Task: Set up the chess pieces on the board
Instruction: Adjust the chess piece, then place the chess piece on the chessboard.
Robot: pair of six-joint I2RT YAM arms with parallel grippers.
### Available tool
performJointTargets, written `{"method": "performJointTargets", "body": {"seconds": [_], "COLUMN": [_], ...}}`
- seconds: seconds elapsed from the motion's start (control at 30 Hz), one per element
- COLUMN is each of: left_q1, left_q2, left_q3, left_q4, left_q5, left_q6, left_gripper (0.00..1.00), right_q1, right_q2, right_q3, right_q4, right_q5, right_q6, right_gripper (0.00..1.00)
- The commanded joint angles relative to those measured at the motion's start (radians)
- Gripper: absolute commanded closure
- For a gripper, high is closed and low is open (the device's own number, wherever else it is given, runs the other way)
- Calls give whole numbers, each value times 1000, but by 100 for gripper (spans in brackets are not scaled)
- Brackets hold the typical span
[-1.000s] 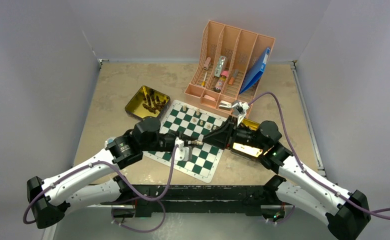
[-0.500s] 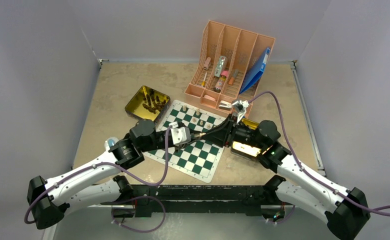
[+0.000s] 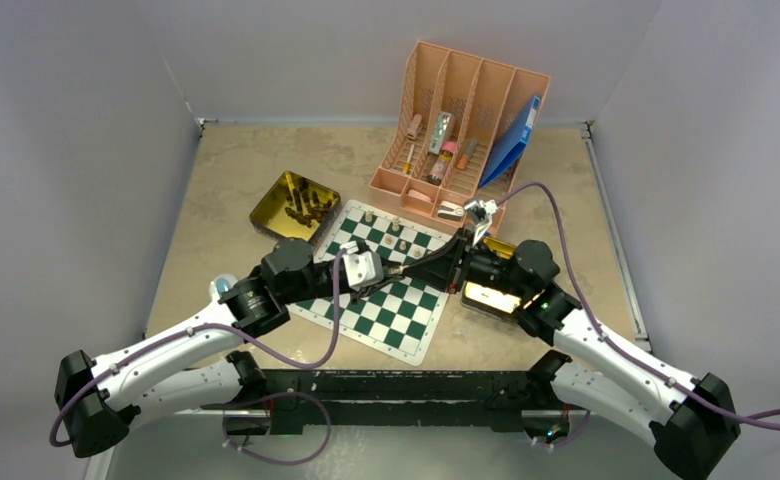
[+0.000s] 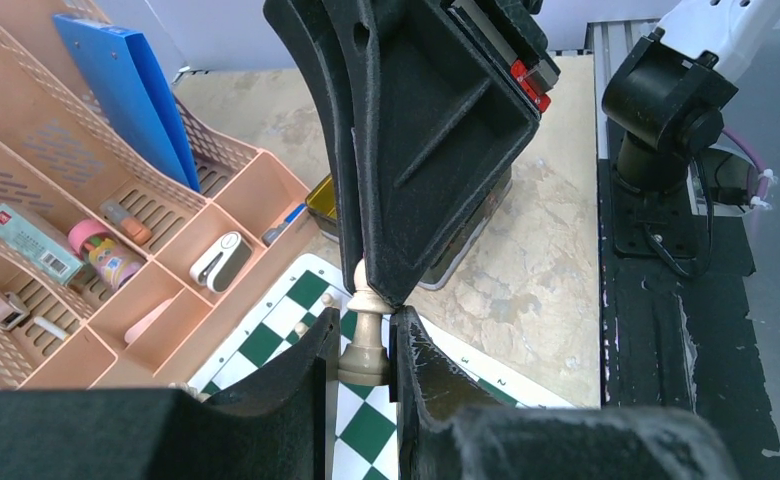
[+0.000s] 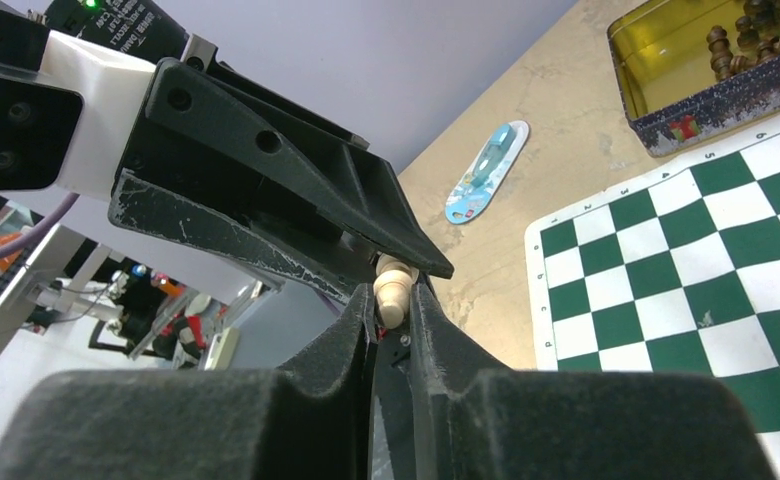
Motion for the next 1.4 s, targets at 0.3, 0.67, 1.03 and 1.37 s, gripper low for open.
{"method": "performJointTargets", "body": {"seconds": [0.3, 0.67, 1.03, 1.37], "left_q1": [0, 1, 7, 7], "left_q2": [-102, -156, -233, -272], "left_q3": [-32, 1, 48, 69], "left_q4": [-59, -276, -449, -652], "left_q5": [-25, -422, -667, -607], "left_q6": [-96, -379, -538, -555], "left_gripper": [41, 32, 8, 6], "right_q1": [0, -1, 0, 0], "right_q2": [-26, 71, 339, 622], "right_q3": [75, 221, 408, 559], "right_q4": [-200, -488, -661, -748], "right_q5": [165, 575, 779, 817], "right_q6": [-117, -246, -337, -386], "right_gripper": [93, 94, 94, 92]}}
